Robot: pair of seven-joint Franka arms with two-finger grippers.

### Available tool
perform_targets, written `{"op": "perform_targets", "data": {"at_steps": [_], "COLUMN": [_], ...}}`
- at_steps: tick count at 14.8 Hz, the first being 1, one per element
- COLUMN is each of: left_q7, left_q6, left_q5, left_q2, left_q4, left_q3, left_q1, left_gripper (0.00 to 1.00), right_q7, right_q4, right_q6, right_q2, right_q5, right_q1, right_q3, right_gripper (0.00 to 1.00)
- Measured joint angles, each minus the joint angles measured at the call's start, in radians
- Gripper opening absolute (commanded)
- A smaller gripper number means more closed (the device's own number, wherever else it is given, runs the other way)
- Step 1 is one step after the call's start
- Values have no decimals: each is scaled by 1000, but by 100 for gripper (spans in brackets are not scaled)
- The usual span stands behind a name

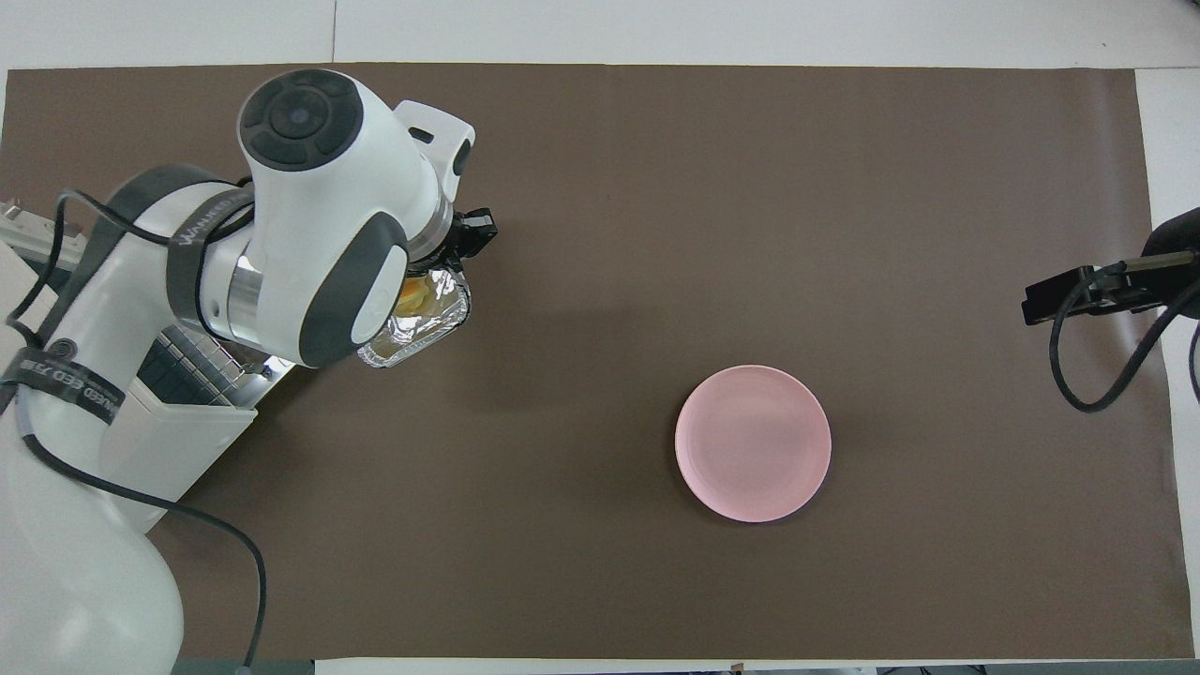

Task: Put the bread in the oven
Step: 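Push the foil tray into the toaster oven with the left gripper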

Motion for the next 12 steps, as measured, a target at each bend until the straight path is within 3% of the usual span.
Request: {"op": "perform_targets", "data": {"at_steps": [7, 12], "left_q7": [-43, -17], "left_q6": [-70, -71], "left_q5": [0, 0], "left_q2": [2, 2], "left_q4": [-1, -17], "left_q3": [214, 232], "left_q1": [34, 111], "left_gripper": [0, 0], "right_q7": [0, 0], "right_q4": [0, 0], "right_q6": [0, 0], "right_q2": [0, 0], "right_q5": [0, 6], "right_q1": [0, 1], "right_q3": [2, 5], "right_gripper": [100, 100]}}
